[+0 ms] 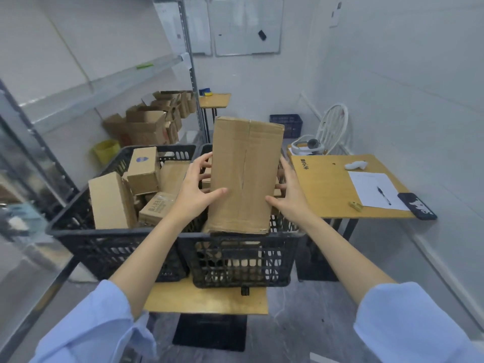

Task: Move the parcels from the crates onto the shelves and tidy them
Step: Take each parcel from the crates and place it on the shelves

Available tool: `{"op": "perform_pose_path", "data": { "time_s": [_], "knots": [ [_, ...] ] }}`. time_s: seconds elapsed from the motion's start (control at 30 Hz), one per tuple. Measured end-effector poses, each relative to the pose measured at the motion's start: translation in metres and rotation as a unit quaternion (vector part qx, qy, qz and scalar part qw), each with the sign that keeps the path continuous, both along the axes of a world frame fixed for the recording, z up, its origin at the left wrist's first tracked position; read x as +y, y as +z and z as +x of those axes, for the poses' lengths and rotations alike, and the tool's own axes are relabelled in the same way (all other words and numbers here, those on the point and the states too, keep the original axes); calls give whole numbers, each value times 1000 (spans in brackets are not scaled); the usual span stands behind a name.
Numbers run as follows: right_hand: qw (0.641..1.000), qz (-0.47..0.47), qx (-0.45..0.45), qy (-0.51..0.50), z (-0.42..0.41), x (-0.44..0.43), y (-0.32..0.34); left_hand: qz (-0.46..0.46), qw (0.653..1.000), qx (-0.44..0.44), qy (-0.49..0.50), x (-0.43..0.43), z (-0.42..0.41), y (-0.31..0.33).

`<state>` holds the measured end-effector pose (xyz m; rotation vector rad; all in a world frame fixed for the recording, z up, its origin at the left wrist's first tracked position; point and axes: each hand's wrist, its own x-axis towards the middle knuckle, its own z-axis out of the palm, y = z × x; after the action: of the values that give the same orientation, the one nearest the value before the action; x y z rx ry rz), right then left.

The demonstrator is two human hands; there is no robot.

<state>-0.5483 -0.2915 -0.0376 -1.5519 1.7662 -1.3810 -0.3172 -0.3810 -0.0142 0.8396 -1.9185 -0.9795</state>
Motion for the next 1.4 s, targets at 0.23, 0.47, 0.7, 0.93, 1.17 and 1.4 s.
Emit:
{"op": "perform_pose_path", "data": {
  "time_s": [0.23, 0.47, 0.7, 0.93, 1.17, 1.4],
  "knots": [
    [997, -46, -34, 60, 1, 36, 22, 1, 998, 11, 68, 59, 6, 15],
    [994, -42, -4, 104, 21, 61, 42, -19, 995, 15, 100, 109, 23, 32],
    [983, -36, -70, 167, 38, 75, 55, -22, 990, -4, 137, 144, 56, 45],
    [971, -16, -118, 208, 68, 76, 66, -16, 987, 4, 161, 162, 82, 48],
    [965, -14, -114, 234, 101, 77, 64, -21, 985, 25, 172, 173, 111, 48],
    [965, -7, -35, 261, 135, 82, 63, -45, 975, -19, 218, 176, 156, 42]
  ]
}}
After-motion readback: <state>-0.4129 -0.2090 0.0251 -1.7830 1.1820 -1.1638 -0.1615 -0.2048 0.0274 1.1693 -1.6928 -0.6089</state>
